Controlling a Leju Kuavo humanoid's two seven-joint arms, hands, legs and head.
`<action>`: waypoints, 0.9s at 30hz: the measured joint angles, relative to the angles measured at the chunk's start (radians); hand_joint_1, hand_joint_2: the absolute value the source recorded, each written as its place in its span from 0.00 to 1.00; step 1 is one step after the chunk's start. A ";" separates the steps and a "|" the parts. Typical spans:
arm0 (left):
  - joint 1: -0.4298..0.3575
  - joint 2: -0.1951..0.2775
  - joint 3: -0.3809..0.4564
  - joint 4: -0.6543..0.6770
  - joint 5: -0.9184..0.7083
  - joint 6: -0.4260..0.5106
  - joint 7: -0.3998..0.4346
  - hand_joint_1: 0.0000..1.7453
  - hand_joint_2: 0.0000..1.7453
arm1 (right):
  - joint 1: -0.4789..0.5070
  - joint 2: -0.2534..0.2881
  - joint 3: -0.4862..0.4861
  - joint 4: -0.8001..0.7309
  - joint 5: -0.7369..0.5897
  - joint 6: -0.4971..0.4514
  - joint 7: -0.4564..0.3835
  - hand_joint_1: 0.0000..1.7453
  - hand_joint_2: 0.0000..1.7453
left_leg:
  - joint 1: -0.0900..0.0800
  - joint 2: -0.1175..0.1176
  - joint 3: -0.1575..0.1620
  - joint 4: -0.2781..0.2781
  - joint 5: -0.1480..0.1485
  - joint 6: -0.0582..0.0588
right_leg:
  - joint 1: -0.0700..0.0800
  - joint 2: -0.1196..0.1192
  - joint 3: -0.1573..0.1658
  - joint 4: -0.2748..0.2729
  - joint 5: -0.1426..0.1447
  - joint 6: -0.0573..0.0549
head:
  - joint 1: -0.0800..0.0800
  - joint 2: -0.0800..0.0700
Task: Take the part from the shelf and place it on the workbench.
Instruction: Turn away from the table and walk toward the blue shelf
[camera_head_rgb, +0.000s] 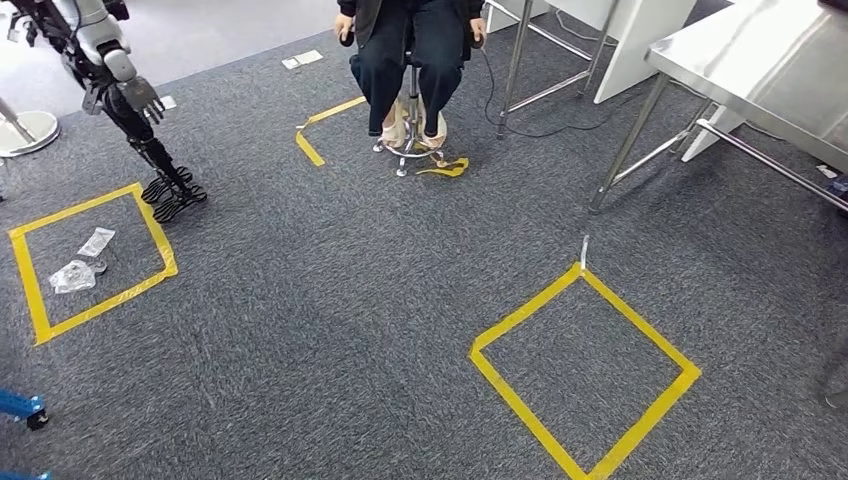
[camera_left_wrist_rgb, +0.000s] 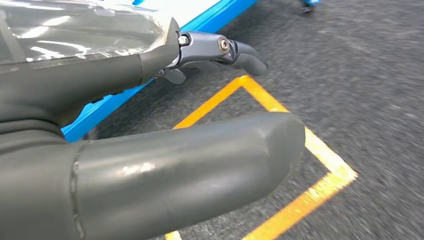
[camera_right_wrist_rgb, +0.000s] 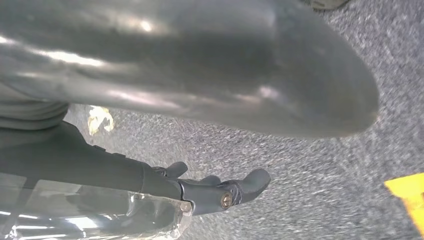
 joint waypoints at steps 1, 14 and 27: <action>-0.001 0.000 0.000 0.000 0.000 0.000 0.000 0.00 0.00 | 0.001 0.001 0.000 0.000 0.000 0.000 0.000 0.00 0.00 | 0.002 -0.010 -0.003 -0.002 0.005 0.007 | -0.003 0.030 -0.023 0.049 -0.028 -0.001 | 0.001 0.000; 0.004 0.005 0.002 0.006 0.003 -0.010 0.001 0.00 0.00 | 0.000 0.002 0.002 0.000 0.009 0.000 0.000 0.00 0.00 | -0.005 -0.123 -0.029 0.001 0.033 -0.020 | 0.002 0.102 0.021 -0.042 0.022 -0.021 | -0.001 0.000; 0.006 0.020 0.002 0.010 0.005 -0.030 0.000 0.00 0.00 | 0.005 0.001 0.007 0.000 0.010 0.003 -0.003 0.00 0.00 | -0.003 0.020 0.016 0.006 -0.019 -0.026 | 0.012 -0.012 0.019 -0.038 0.024 -0.024 | -0.006 0.000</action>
